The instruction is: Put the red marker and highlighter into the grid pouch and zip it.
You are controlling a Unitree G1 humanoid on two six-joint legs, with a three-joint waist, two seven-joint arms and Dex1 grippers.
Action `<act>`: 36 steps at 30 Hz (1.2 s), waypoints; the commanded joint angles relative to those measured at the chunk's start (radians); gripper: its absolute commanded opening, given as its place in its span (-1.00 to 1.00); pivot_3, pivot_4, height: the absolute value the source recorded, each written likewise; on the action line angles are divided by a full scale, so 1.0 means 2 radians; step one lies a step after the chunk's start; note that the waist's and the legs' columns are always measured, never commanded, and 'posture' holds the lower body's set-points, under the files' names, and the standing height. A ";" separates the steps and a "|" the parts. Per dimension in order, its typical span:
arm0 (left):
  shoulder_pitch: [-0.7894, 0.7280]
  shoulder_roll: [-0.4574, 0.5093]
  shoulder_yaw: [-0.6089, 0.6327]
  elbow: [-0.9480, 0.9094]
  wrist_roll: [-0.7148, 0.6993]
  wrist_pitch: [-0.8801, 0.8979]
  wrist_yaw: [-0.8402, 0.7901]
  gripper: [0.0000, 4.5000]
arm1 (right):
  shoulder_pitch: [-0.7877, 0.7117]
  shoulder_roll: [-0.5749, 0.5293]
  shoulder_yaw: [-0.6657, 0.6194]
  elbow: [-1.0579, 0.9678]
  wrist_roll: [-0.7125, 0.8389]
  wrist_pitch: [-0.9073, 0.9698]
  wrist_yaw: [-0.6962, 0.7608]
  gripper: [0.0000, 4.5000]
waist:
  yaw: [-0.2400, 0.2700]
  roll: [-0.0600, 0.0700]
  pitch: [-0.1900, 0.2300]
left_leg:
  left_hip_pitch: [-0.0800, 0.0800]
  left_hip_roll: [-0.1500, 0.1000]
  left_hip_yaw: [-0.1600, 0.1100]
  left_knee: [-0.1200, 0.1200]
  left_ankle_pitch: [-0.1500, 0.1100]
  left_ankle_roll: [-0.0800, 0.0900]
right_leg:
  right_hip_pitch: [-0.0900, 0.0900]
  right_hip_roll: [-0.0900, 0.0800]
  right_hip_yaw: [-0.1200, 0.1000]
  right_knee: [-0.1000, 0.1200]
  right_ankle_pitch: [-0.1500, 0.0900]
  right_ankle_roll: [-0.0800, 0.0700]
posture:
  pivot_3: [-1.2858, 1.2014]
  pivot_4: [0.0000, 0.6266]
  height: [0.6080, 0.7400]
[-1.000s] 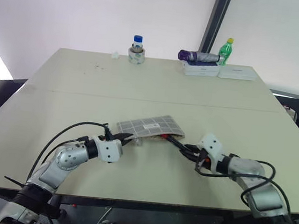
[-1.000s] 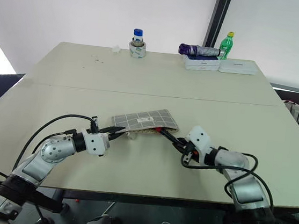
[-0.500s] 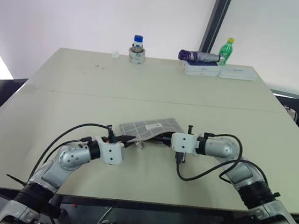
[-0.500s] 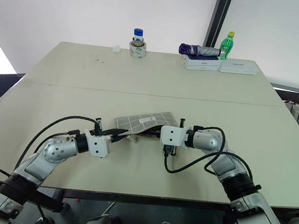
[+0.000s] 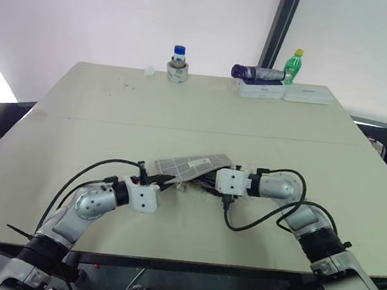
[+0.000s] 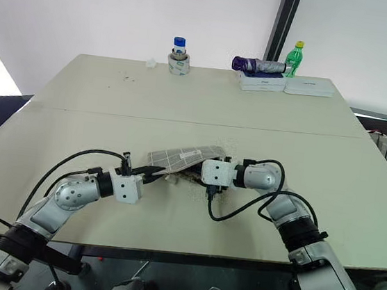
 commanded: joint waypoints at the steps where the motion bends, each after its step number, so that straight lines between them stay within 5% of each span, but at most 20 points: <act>1: -0.005 -0.004 0.012 -0.010 -0.017 0.004 0.006 -1.00 | 0.018 0.008 -0.054 -0.049 0.072 0.069 0.003 0.95 | 0.001 0.000 0.000 | 0.000 0.000 0.000 0.000 0.000 0.000 | 0.000 0.000 0.000 0.000 0.000 0.000 | 0.03 -0.52 1.00; 15: -0.006 -0.019 0.008 -0.022 -0.021 0.028 0.004 -1.00 | 0.184 0.014 -0.185 -0.315 0.408 0.446 0.005 0.95 | 0.002 0.000 0.000 | 0.000 0.000 -0.002 0.000 -0.002 0.003 | 0.001 0.000 0.000 0.000 0.000 0.000 | 0.03 -0.52 1.00; 21: -0.017 -0.015 -0.001 -0.023 -0.014 0.026 -0.006 -1.00 | 0.232 0.054 -0.092 -0.295 0.299 0.389 -0.057 0.95 | -0.002 0.000 0.000 | 0.000 0.000 -0.002 0.000 -0.002 0.004 | 0.000 0.000 0.000 0.000 0.000 0.000 | 0.03 -0.52 1.00; 36: -0.020 -0.016 0.002 -0.054 -0.014 0.052 -0.014 -1.00 | 0.134 0.193 -0.085 -0.179 0.282 0.363 -0.112 0.95 | -0.001 0.000 0.000 | 0.000 0.000 -0.001 0.000 -0.002 0.003 | 0.000 0.000 0.000 0.000 0.000 0.000 | 0.03 -0.52 1.00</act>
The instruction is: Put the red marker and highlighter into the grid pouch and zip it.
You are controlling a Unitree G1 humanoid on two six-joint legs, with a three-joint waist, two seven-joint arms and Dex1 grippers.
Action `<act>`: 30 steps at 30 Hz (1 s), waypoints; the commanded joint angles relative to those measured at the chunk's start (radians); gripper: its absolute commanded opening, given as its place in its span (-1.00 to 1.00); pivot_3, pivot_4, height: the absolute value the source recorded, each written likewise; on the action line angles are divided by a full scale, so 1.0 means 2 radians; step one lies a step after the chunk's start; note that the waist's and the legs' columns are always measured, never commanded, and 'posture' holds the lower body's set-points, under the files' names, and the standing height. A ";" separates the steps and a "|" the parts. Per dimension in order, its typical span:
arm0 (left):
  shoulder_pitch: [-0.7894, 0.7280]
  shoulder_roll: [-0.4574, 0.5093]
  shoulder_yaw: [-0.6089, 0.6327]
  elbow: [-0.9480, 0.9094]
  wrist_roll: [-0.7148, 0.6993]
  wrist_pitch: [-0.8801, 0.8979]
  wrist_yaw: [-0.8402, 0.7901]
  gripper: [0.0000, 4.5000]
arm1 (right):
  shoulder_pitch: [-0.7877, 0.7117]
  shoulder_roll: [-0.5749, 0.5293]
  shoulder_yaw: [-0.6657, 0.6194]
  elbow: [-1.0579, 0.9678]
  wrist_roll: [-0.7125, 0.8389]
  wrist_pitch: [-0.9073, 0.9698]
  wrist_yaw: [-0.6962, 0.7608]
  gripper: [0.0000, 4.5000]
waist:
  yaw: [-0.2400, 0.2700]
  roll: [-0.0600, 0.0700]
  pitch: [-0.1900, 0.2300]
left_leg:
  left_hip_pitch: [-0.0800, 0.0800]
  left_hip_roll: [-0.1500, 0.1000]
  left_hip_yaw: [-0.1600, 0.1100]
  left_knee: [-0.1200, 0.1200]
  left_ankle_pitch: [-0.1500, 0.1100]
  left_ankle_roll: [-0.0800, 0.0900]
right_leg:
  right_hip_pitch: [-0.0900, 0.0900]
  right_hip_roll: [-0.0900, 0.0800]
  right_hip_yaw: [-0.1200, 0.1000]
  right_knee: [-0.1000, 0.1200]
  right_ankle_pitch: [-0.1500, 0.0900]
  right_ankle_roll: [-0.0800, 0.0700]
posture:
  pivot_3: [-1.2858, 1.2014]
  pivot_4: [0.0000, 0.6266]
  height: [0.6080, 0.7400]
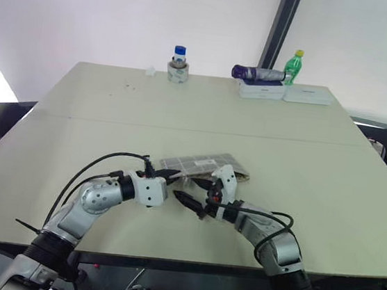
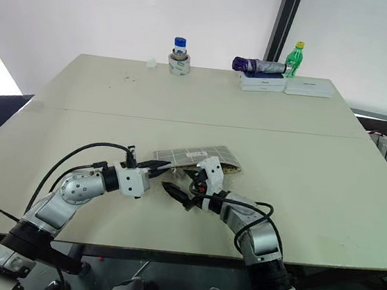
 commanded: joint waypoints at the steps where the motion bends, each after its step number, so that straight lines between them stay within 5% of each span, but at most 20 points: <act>1: -0.004 -0.001 0.003 -0.025 -0.002 0.004 0.002 -1.00 | -0.016 0.017 -0.001 0.002 0.008 -0.013 0.006 0.95 | 0.000 0.000 0.000 | 0.000 0.000 0.000 0.000 0.000 0.000 | 0.000 0.000 0.000 0.000 0.000 0.000 | 0.03 -0.52 1.00; 4: -0.003 -0.002 0.003 -0.028 -0.001 0.008 0.003 -1.00 | -0.021 0.029 -0.003 0.010 0.007 -0.021 0.005 0.95 | 0.000 0.000 0.000 | 0.000 0.000 0.000 0.000 0.000 0.000 | 0.000 0.000 0.000 0.000 0.000 0.000 | 0.03 -0.52 1.00; 13: -0.001 0.000 0.003 -0.027 0.001 0.011 0.006 -1.00 | -0.017 0.027 -0.003 0.008 0.005 -0.021 0.018 -0.98 | 0.000 0.000 0.000 | 0.000 0.000 0.000 0.000 0.000 0.000 | 0.000 0.000 0.000 0.000 0.000 0.000 | 0.03 -0.52 1.00; 18: 0.001 0.000 0.004 -0.026 0.004 0.012 0.008 -1.00 | -0.005 -0.012 -0.009 -0.007 -0.001 -0.020 0.035 -0.98 | 0.001 0.000 0.000 | 0.000 0.000 0.000 0.000 0.000 0.000 | 0.000 0.000 0.000 0.000 0.000 0.000 | 0.03 -0.52 1.00; 30: 0.037 0.029 0.036 0.017 -0.036 -0.025 0.010 -1.00 | 0.036 -0.256 -0.095 -0.003 -0.004 -0.025 0.141 -0.98 | 0.000 0.000 0.000 | 0.000 0.000 0.000 0.000 0.000 0.000 | 0.000 0.000 0.000 0.000 0.000 0.000 | 0.03 -0.52 1.00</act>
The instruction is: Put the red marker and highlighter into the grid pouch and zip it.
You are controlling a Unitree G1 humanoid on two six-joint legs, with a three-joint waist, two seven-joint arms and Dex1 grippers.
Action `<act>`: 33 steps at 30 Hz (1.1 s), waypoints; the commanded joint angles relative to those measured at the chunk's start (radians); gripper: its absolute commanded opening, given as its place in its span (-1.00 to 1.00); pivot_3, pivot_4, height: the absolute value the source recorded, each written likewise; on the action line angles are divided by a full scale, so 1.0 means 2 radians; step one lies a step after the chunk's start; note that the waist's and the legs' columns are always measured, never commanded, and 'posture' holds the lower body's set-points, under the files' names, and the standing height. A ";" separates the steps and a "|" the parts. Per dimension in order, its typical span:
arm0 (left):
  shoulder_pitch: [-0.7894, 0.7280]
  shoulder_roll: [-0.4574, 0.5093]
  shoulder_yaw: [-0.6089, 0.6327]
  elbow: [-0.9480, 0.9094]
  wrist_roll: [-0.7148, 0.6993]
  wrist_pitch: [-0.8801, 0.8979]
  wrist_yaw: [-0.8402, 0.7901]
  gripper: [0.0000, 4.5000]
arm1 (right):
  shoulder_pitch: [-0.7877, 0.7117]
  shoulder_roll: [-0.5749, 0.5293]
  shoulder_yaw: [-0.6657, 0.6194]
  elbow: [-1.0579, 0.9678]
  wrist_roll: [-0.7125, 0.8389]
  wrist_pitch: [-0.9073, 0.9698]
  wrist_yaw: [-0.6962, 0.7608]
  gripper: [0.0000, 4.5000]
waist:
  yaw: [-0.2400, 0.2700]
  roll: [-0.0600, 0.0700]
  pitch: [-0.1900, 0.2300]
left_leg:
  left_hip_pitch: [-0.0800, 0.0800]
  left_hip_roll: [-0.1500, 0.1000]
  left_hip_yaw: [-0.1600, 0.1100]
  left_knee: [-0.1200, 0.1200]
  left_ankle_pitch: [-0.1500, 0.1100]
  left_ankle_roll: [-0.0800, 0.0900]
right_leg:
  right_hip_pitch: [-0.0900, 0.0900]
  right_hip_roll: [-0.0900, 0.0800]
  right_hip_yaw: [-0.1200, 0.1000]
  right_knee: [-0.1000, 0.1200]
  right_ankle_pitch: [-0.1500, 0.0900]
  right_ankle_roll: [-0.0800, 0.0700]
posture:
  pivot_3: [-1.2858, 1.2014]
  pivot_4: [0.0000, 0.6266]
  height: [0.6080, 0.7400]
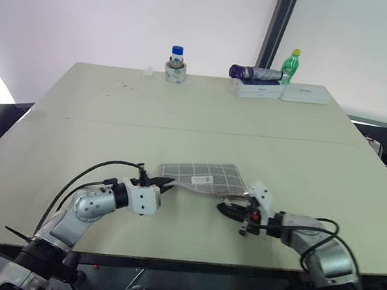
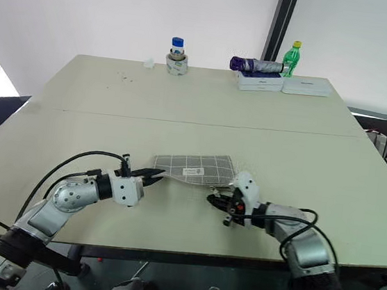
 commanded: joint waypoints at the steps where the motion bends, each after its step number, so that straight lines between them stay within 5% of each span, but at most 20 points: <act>1: 0.004 0.013 0.032 0.019 -0.024 -0.004 0.006 -1.00 | -0.017 -0.056 -0.054 0.031 -0.009 -0.025 0.018 -0.98 | 0.000 0.000 0.000 | 0.000 0.000 0.000 0.000 0.000 0.000 | 0.000 0.000 0.000 0.000 0.000 0.000 | 0.03 -0.52 1.00; 10: 0.004 0.000 0.047 0.005 -0.169 0.067 -0.070 -1.00 | -0.038 -0.070 -0.063 0.074 0.000 -0.050 0.031 -0.98 | 0.001 0.000 0.000 | 0.000 0.000 0.000 0.000 0.000 0.000 | 0.000 0.000 0.000 0.000 0.000 0.000 | 0.03 -0.52 1.00; 11: 0.005 0.001 0.049 -0.001 -0.185 0.077 -0.080 -0.63 | -0.042 -0.061 -0.064 0.073 0.008 -0.047 0.028 -1.00 | 0.001 0.000 0.000 | 0.000 0.000 0.000 0.000 0.000 0.000 | 0.000 0.000 0.000 0.000 0.000 0.000 | 0.03 -0.52 1.00; 14: 0.008 -0.004 0.061 -0.011 -0.204 0.092 -0.086 -0.03 | -0.049 -0.049 -0.062 0.076 0.009 -0.051 0.024 -0.58 | 0.001 0.000 0.000 | 0.000 0.000 0.000 0.000 0.000 0.000 | 0.000 0.000 0.000 0.000 0.000 0.000 | 0.03 -0.52 1.00; 19: 0.069 -0.004 0.098 -0.071 -0.261 0.160 -0.087 1.00 | -0.057 -0.048 -0.061 0.077 0.000 -0.056 0.029 0.55 | 0.000 0.000 0.000 | 0.000 0.000 0.000 0.000 0.000 0.000 | 0.000 0.000 0.000 0.000 0.000 0.000 | 0.03 -0.52 1.00; 21: 0.103 0.005 0.116 -0.093 -0.269 0.172 -0.091 1.00 | -0.057 -0.063 -0.064 0.084 -0.005 -0.056 0.041 0.99 | 0.000 0.000 0.000 | 0.000 0.000 0.000 0.000 0.000 0.000 | 0.000 0.000 0.000 0.000 0.000 0.000 | 0.03 -0.52 1.00; 26: 0.198 0.046 0.185 -0.126 -0.304 0.215 -0.108 1.00 | -0.045 -0.123 -0.061 0.099 -0.027 -0.060 0.078 0.99 | 0.000 0.000 0.000 | 0.000 0.000 0.000 0.000 0.000 0.000 | 0.000 0.000 0.000 0.000 0.000 0.000 | 0.03 -0.52 1.00; 33: 0.253 0.045 0.266 -0.164 -0.303 0.267 -0.046 1.00 | -0.018 -0.086 -0.102 0.053 0.042 -0.035 0.089 0.99 | 0.002 0.000 0.000 | 0.000 0.000 0.000 0.000 0.000 0.000 | 0.000 -0.002 0.000 -0.001 0.000 0.000 | 0.03 -0.52 1.00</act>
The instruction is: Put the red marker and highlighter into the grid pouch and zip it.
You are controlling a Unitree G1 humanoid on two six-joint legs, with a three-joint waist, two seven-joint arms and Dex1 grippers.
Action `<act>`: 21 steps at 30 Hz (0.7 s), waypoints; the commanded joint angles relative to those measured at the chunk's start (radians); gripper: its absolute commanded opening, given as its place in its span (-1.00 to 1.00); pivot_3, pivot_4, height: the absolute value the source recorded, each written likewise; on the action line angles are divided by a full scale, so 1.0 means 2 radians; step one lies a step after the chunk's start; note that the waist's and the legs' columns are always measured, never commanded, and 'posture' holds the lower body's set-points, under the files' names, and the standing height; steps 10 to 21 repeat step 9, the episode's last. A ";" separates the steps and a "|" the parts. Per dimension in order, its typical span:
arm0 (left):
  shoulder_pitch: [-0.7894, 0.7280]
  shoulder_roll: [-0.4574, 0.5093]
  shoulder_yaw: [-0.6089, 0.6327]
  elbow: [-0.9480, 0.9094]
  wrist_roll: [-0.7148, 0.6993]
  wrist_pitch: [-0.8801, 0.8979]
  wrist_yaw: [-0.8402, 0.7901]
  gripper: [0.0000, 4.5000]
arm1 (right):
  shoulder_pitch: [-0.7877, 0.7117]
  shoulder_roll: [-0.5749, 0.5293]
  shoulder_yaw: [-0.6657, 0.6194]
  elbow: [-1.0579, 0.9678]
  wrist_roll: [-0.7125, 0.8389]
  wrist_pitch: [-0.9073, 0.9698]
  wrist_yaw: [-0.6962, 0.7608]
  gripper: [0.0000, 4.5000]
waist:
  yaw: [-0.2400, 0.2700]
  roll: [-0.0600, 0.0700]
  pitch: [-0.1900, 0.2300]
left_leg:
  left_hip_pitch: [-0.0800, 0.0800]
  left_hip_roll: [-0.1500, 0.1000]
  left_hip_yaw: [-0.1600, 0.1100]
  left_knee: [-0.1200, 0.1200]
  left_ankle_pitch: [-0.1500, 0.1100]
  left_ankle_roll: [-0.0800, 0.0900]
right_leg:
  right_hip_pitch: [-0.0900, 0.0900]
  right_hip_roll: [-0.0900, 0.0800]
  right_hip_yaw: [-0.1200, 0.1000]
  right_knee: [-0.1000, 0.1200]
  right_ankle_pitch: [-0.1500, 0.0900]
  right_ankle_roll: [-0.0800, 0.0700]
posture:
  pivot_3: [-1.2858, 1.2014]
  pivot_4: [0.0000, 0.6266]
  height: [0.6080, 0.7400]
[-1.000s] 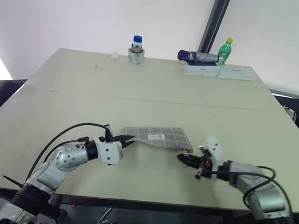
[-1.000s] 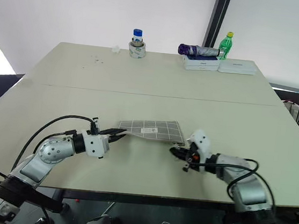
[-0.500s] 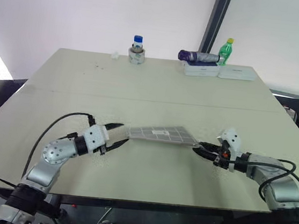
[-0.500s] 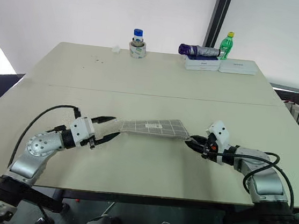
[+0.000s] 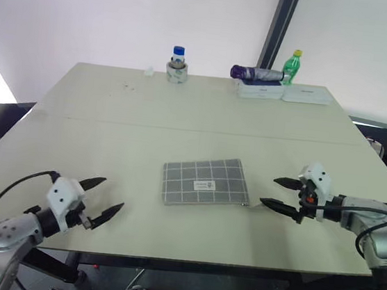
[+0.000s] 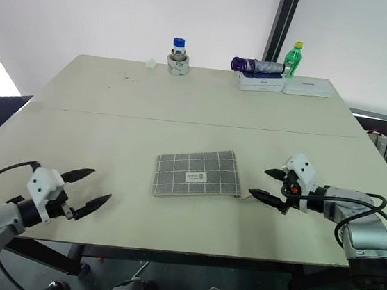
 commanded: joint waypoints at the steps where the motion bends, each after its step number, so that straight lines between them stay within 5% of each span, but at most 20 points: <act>1: 0.018 0.006 0.039 -0.022 0.015 0.008 0.024 1.00 | 0.041 -0.002 -0.010 -0.032 0.000 -0.042 0.019 0.99 | 0.002 0.000 0.000 | 0.000 0.000 0.000 0.000 0.000 0.000 | 0.000 0.000 0.000 0.000 0.000 0.000 | 0.03 -0.52 1.00; 7: 0.056 0.009 0.088 -0.017 0.014 -0.005 0.013 1.00 | 0.050 0.002 -0.023 0.008 -0.020 -0.087 0.006 0.99 | -0.002 0.000 0.000 | 0.000 -0.001 0.001 0.000 -0.001 0.001 | 0.000 -0.001 -0.001 -0.001 0.000 0.000 | 0.03 -0.52 1.00; 21: 0.052 0.011 0.093 -0.012 0.023 -0.009 0.015 1.00 | 0.046 0.003 -0.021 0.015 -0.022 -0.094 0.007 0.99 | -0.002 0.000 0.000 | 0.000 -0.001 0.001 0.000 -0.001 0.001 | 0.000 -0.001 -0.001 -0.001 0.000 0.000 | 0.03 -0.52 1.00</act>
